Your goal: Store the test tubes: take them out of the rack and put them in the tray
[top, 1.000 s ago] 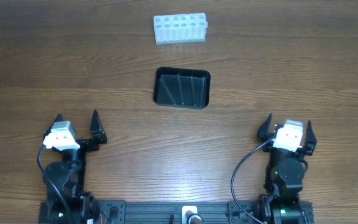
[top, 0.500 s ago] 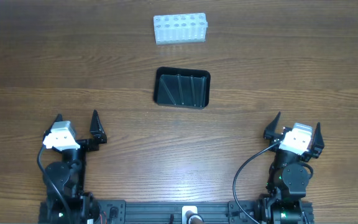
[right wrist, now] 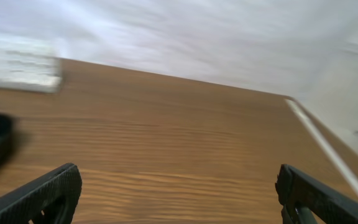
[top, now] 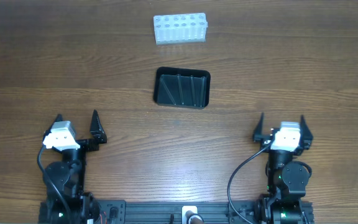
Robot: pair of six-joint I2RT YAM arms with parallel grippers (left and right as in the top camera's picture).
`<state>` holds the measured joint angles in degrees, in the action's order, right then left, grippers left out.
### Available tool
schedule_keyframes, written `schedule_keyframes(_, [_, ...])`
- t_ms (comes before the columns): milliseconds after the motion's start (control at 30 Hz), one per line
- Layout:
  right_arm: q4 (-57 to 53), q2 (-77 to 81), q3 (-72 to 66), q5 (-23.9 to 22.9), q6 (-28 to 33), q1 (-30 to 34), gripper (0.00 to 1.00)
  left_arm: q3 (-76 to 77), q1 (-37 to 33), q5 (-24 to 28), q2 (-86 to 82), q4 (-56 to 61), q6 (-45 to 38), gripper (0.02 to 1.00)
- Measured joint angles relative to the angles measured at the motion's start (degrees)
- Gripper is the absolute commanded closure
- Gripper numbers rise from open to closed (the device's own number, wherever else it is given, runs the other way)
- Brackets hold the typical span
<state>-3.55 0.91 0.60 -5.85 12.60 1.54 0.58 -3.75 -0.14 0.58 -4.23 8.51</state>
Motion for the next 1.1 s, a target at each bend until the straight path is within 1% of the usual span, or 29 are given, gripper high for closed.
schedule_keyframes(67, [-0.3, 0.0, 0.0, 2.8, 0.0, 0.0, 0.007, 0.0, 0.0, 0.0, 0.0, 0.0, 0.0, 0.018])
schedule_keyframes(167, [-0.4, 0.0, 0.0, 5.2, -0.3, 0.0, 0.007, 0.0, 0.0, 0.0, 0.0, 0.0, 0.0, 0.023])
schedule_keyframes(267, [-0.5, 0.0, 0.0, 6.4, -5.2, 0.0, 0.007, 0.0, 0.0, 0.0, 0.0, 0.0, 0.0, 0.023])
schedule_keyframes(367, [-0.5, 0.0, 0.0, 7.0, -9.7, 0.0, 0.009, 0.0, 0.0, 0.0, 0.0, 0.0, 0.0, 0.02])
schedule_keyframes(500, [-0.5, 0.0, 0.0, 7.1, -12.6, 0.0, 0.009, 0.0, 0.0, 0.0, 0.0, 0.0, 0.0, 0.02])
schedule_keyframes(833, [-0.6, 0.0, 0.0, 6.8, -17.2, 0.0, 0.007, 0.0, 0.0, 0.0, 0.0, 0.0, 0.0, 0.018])
schedule_keyframes(1100, [-0.6, 0.0, 0.0, 6.8, -18.6, 0.0, 0.009, 0.0, 0.0, 0.0, 0.0, 0.0, 0.0, 0.02])
